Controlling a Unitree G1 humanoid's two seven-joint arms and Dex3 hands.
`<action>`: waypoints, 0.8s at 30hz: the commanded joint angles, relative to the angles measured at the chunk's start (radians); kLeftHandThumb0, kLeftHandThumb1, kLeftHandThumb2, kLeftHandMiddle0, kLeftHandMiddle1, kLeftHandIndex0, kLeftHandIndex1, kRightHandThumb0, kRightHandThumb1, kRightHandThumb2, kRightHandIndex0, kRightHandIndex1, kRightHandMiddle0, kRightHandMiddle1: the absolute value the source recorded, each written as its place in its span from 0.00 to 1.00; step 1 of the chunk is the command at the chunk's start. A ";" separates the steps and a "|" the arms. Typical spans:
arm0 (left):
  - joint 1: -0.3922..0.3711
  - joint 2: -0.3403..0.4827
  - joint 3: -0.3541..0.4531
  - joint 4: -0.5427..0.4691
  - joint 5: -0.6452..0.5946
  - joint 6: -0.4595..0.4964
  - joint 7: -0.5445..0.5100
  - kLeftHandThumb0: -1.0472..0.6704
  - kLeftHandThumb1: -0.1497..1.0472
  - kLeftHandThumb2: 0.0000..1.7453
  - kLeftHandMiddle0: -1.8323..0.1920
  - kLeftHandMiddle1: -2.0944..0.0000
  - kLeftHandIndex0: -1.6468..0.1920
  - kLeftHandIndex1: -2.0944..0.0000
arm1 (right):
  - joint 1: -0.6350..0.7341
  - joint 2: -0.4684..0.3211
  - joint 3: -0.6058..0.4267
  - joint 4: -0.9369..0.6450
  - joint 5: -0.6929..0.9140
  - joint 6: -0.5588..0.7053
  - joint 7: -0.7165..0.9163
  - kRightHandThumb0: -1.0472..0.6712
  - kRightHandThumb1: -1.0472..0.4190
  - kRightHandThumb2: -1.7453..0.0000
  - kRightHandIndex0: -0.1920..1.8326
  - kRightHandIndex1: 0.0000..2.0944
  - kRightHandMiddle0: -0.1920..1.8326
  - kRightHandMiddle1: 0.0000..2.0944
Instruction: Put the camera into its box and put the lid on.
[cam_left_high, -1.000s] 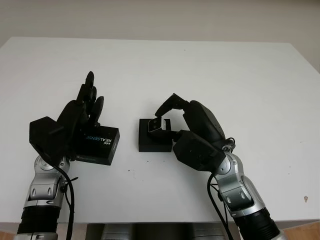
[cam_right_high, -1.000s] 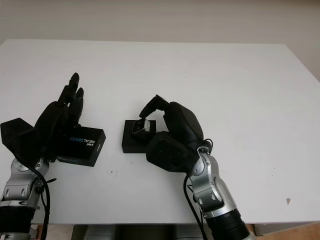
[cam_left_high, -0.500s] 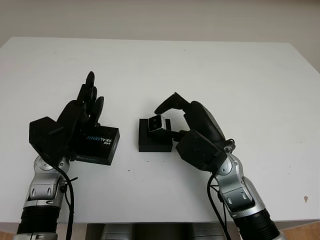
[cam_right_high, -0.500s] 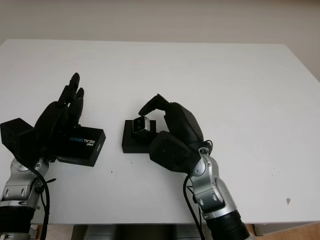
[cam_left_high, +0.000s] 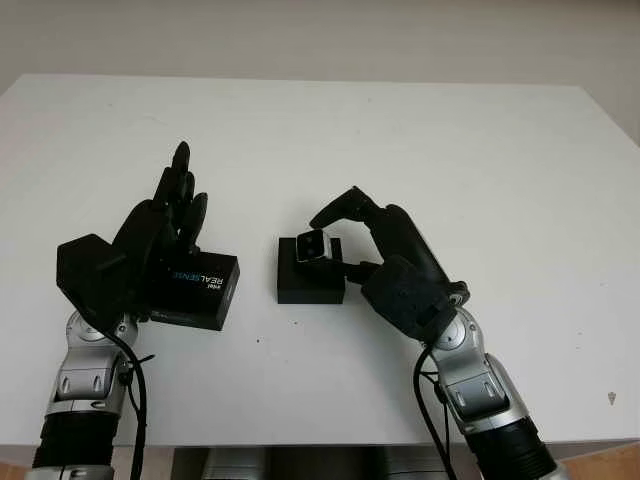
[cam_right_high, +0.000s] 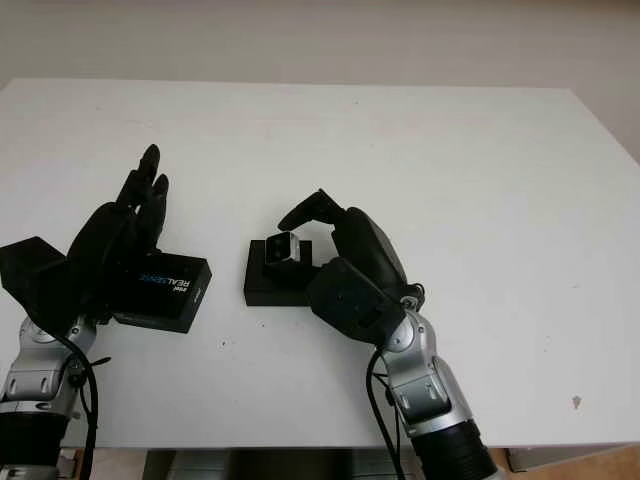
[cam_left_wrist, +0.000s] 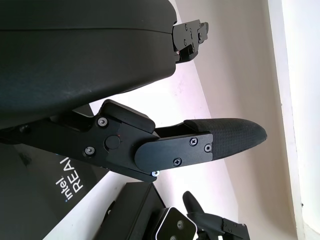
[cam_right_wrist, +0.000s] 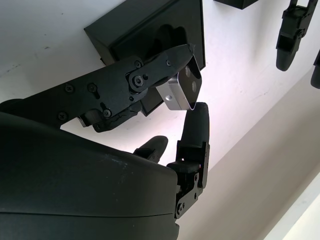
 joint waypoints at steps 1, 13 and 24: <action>-0.004 0.009 0.004 -0.002 -0.001 -0.003 -0.003 0.12 1.00 0.34 1.00 1.00 1.00 1.00 | 0.000 0.005 -0.002 -0.002 -0.002 0.008 -0.001 0.40 0.06 0.97 0.22 0.26 0.26 0.73; -0.012 0.007 0.011 0.003 -0.014 -0.003 -0.004 0.12 1.00 0.32 1.00 1.00 1.00 1.00 | 0.009 0.030 0.000 0.002 0.012 0.080 0.014 0.40 0.05 0.97 0.21 0.26 0.26 0.75; -0.005 0.014 0.009 -0.001 -0.008 0.001 -0.007 0.12 1.00 0.33 1.00 1.00 1.00 1.00 | 0.022 0.048 -0.020 -0.021 0.060 0.130 0.039 0.39 0.05 0.97 0.21 0.26 0.25 0.76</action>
